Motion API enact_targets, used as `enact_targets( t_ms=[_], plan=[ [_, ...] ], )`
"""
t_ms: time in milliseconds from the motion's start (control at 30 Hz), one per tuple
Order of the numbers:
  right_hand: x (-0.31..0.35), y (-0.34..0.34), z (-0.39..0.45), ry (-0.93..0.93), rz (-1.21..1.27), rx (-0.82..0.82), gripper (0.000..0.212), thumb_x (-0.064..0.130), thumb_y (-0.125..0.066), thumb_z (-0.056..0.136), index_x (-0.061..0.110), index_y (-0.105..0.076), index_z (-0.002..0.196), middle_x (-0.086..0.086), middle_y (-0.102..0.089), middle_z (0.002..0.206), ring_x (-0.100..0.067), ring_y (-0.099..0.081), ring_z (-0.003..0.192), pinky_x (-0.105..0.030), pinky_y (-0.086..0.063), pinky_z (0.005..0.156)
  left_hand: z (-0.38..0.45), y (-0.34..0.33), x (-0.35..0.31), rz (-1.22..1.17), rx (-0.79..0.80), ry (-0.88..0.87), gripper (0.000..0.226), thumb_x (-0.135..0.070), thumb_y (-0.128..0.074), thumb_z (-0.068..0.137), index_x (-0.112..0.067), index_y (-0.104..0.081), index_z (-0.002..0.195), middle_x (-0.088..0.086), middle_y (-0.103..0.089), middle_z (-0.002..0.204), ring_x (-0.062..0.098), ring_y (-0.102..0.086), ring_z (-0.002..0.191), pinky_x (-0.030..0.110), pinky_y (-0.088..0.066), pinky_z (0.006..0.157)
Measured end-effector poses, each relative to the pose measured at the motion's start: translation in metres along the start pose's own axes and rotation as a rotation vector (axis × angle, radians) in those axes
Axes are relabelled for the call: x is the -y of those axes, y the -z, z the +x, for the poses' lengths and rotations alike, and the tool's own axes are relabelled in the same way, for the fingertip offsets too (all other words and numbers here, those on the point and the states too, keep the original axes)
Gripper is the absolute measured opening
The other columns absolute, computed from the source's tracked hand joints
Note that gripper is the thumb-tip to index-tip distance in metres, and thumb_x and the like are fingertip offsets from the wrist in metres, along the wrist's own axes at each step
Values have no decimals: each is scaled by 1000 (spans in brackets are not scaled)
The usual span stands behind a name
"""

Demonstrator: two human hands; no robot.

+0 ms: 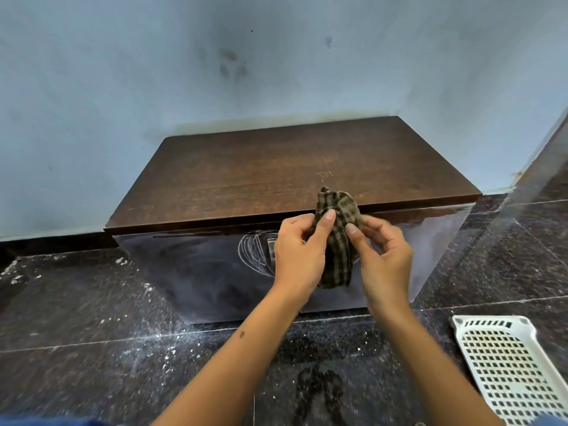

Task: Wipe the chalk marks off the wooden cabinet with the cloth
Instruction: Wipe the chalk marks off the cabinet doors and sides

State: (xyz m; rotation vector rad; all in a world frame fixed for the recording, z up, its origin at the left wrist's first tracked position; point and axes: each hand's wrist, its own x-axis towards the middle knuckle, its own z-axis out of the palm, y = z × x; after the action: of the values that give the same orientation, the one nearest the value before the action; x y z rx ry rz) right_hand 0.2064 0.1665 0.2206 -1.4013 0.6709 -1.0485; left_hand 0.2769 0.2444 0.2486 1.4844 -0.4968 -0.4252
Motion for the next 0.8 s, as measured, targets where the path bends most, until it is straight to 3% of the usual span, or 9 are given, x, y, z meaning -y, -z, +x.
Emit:
enact_targets(
  t_ms=[67, 200, 367, 433, 533, 600, 667, 733, 800],
  plan=[
    [0, -3, -8, 228, -142, -62, 32, 11, -65, 87, 33, -57, 109, 2, -58, 113, -5, -59, 102, -17, -51, 80, -2, -2, -1, -2, 14, 11, 31, -41, -63, 85, -12, -74, 87, 15, -71, 93, 33, -66, 96, 54, -49, 90],
    [-10, -11, -24, 459, -182, -26, 22, 21, -49, 98, 20, -60, 117, 3, -61, 114, -11, -56, 111, -35, -49, 92, -3, -8, -11, -37, 47, 39, 32, -39, -57, 91, -13, -74, 85, 8, -73, 87, 26, -68, 91, 45, -52, 90],
    [-24, -7, -26, 353, -89, -8, 41, 31, -61, 90, 37, -49, 129, 7, -57, 125, -16, -54, 119, -34, -46, 97, -1, -8, -23, 75, 326, 235, 87, -90, -29, 64, -21, -75, 89, 0, -74, 93, 14, -68, 93, 35, -48, 93],
    [-29, -7, -23, 203, 35, -65, 36, 19, -62, 90, 38, -57, 121, 5, -62, 120, -16, -58, 114, -32, -48, 93, -2, -8, -24, 106, 418, 264, 84, -89, -24, 55, -28, -74, 83, -6, -74, 89, 5, -68, 91, 26, -49, 89],
    [-33, -4, -8, -236, 461, -259, 28, 11, -65, 87, 31, -68, 105, 3, -71, 107, -20, -66, 104, -30, -58, 78, 2, -3, -25, 196, 345, 151, 69, -71, -25, 85, -20, -70, 92, -6, -73, 84, 4, -68, 80, 20, -53, 77],
    [-36, 5, 5, -288, 520, -415, 27, 10, -66, 85, 29, -69, 103, 2, -72, 104, -20, -68, 98, -32, -59, 75, 10, 7, -17, 543, 187, -253, 56, -54, -25, 97, -17, -67, 100, 1, -69, 94, 13, -64, 90, 25, -46, 85],
    [-39, 8, 15, -151, 338, -481, 29, 13, -67, 86, 32, -67, 107, 1, -69, 109, -10, -68, 94, -22, -57, 74, 18, 22, -11, 1084, 100, -579, 54, -43, -24, 97, -12, -55, 129, 9, -55, 134, 21, -46, 128, 30, -30, 107],
    [-42, 4, 16, 93, 21, -413, 33, 13, -67, 86, 29, -64, 115, 4, -60, 115, -3, -63, 94, -13, -53, 75, 32, 35, -1, 1472, 117, -618, 58, -39, -22, 100, -8, -21, 149, 12, -14, 157, 24, -8, 146, 37, -2, 118],
    [-52, -4, 12, 359, -276, -245, 36, 8, -66, 86, 18, -62, 120, -1, -52, 117, -12, -58, 102, -21, -52, 85, 45, 45, 10, 1680, 132, -540, 64, -40, -23, 100, -6, -1, 150, 14, 5, 158, 26, 6, 146, 39, 8, 117]
  ],
)
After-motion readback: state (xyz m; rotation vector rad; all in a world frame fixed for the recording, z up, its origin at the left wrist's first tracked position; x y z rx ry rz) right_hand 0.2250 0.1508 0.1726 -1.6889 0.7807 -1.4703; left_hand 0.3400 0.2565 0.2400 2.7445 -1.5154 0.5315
